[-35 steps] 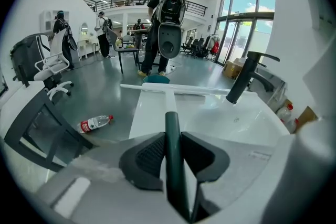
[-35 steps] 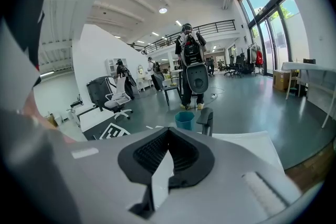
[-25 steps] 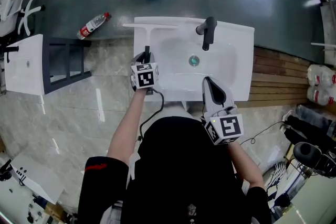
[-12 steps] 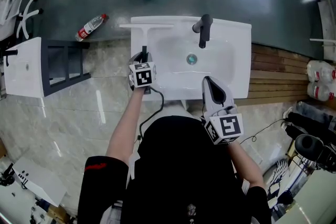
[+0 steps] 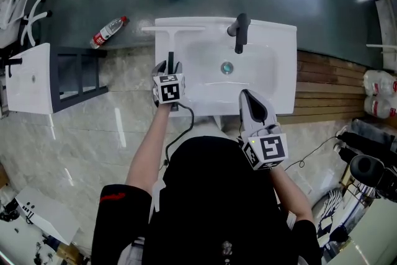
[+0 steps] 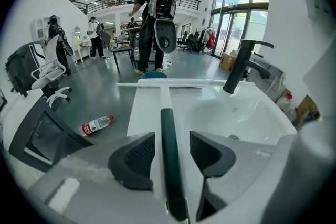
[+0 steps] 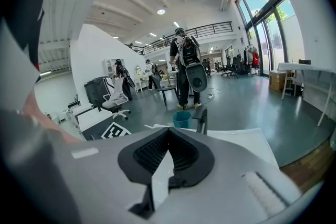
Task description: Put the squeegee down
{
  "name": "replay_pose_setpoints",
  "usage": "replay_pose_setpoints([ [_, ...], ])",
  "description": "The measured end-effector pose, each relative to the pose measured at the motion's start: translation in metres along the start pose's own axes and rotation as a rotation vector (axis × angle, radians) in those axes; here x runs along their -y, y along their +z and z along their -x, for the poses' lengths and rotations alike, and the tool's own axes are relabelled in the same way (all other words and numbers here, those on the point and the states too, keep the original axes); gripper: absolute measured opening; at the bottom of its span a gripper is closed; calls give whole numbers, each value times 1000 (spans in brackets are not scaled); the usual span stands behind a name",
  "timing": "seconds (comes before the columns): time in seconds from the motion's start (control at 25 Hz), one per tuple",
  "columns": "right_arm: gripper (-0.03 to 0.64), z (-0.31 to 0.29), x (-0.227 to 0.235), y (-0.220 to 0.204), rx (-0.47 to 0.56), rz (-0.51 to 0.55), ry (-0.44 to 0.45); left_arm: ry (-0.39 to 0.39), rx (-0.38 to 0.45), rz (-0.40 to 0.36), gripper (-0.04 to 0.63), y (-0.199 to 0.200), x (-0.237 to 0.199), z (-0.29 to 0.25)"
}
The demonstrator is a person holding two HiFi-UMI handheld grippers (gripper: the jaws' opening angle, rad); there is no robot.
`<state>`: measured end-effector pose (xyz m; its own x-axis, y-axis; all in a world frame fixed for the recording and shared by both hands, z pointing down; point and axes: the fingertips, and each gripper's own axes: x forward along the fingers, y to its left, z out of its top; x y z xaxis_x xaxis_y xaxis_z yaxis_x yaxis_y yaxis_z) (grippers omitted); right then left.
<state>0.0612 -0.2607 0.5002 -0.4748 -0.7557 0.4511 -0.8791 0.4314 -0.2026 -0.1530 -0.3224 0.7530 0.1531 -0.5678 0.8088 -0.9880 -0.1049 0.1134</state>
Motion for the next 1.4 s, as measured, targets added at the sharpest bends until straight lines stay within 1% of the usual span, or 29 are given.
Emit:
replay_pose_setpoints([
  [0.12, 2, 3, -2, 0, 5, -1, 4, 3, 4, 1, 213, 0, 2, 10],
  [0.4, 2, 10, -10, -2, 15, 12, 22, 32, 64, 7, 213, 1, 2, 37],
  [0.56, 2, 15, -16, -4, 18, 19, 38, 8, 97, 28, 212, 4, 6, 52],
  [0.72, 2, 20, -24, -6, 22, 21, 54, 23, 144, 21, 150, 7, 5, 73],
  [0.8, 2, 22, -28, -7, 28, 20, 60, 33, 178, 13, 98, 10, 6, 85],
  [0.84, 2, 23, -29, -7, 31, 19, 62, 37, 193, 8, 93, 12, 6, 90],
  [0.96, 2, 28, -35, -10, 39, 17, 68, 54, 232, -27, 29, 13, 9, 108],
  [1.04, 2, 31, -38, -10, 47, 17, 71, 61, 259, -56, 3, 15, 12, 120],
  [1.24, 2, 38, -48, -10, 68, 18, 76, 34, 315, -84, 3, 20, 24, 142],
  [1.4, 2, 42, -57, -9, 89, 23, 82, -3, 394, -114, 3, 36, 38, 170],
])
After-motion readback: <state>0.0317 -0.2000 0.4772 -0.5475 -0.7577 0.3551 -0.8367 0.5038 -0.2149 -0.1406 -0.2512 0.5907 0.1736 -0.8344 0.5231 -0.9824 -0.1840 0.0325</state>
